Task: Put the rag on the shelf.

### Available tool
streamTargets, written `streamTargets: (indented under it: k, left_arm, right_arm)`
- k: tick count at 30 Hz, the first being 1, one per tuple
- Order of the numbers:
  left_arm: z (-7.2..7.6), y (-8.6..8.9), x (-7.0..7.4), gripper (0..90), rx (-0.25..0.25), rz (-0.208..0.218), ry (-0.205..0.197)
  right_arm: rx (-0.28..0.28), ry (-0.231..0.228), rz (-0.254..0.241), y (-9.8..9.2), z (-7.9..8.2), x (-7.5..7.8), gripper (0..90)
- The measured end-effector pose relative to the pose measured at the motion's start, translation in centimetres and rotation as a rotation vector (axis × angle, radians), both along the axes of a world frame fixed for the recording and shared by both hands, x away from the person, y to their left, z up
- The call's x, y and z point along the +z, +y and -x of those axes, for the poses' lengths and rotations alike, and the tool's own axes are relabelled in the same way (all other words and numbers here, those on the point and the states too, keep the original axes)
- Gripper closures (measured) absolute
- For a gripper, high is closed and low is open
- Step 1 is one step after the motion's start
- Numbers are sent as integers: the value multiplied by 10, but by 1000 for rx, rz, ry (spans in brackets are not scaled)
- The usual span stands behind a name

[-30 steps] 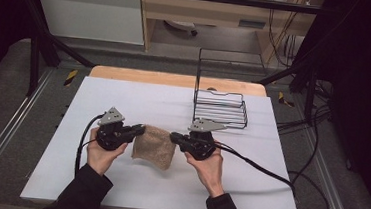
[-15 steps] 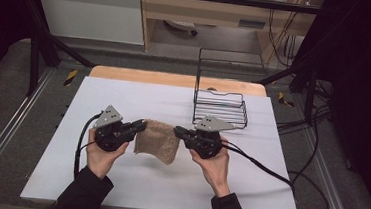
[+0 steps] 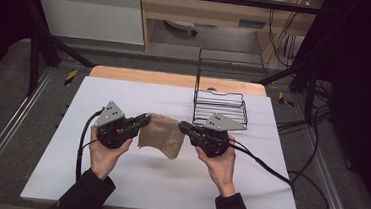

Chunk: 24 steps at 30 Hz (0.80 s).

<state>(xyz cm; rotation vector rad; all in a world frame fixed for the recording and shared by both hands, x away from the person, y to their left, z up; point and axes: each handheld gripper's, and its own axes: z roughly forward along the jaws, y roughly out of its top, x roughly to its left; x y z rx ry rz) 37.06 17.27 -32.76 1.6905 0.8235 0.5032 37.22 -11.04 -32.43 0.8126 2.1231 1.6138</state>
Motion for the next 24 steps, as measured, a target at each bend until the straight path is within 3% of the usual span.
streamTargets:
  k: [24]
  left_arm:
    - [-12, -29, 34, 844, -3, 69, -83]
  right_arm:
    - [-75, -109, -15, -24, 2, 40, 865]
